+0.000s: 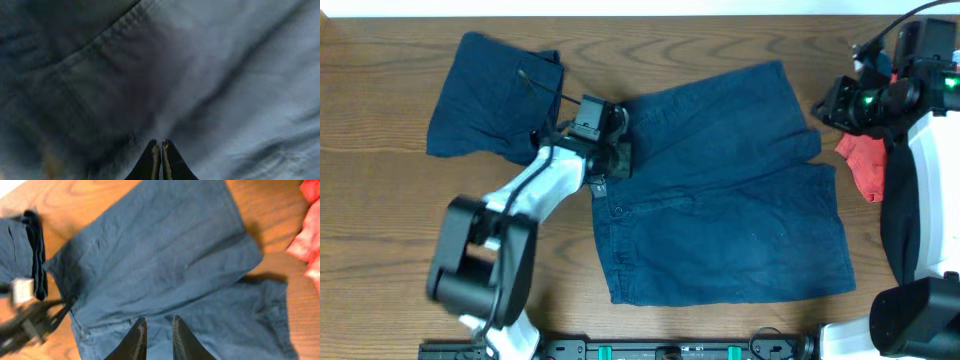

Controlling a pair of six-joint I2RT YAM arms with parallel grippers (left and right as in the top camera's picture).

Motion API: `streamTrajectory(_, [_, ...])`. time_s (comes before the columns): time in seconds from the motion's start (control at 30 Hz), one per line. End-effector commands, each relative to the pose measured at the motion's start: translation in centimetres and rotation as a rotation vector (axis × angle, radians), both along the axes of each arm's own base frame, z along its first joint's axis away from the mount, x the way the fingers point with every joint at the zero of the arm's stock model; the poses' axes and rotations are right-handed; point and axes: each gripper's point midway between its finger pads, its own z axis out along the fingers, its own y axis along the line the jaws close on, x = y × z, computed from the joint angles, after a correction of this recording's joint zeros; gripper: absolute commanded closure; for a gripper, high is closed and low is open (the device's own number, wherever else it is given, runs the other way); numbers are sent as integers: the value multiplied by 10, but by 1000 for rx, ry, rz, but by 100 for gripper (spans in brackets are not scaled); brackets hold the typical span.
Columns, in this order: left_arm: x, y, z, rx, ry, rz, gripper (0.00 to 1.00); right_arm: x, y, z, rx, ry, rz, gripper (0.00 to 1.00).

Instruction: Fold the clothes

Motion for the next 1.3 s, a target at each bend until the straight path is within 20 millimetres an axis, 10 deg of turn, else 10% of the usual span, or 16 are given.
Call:
streamTrajectory(0.0, [7,-2,-15,7,-19,-50,94,-3,11,2,4,-2,41,84])
streamTrajectory(0.3, [21,10,-83,128,-42,-127,94,-7,37,1,16,14,84,85])
streamTrajectory(0.47, [56,19,-83,107,-115,-74,94,-10,55,1,15,14,133,85])
streamTrajectory(0.7, [105,23,-21,25,-230,-41,92,-8,44,-4,-42,50,27,84])
streamTrajectory(0.83, [103,22,31,5,-254,-43,53,-13,27,-8,-71,81,-22,63])
streamTrajectory(1.07, [50,34,111,10,-224,-46,38,-54,-24,-32,-148,284,-151,51])
streamTrajectory(1.27, [-13,49,153,32,-144,-46,28,-114,-29,-80,-117,545,-151,52])
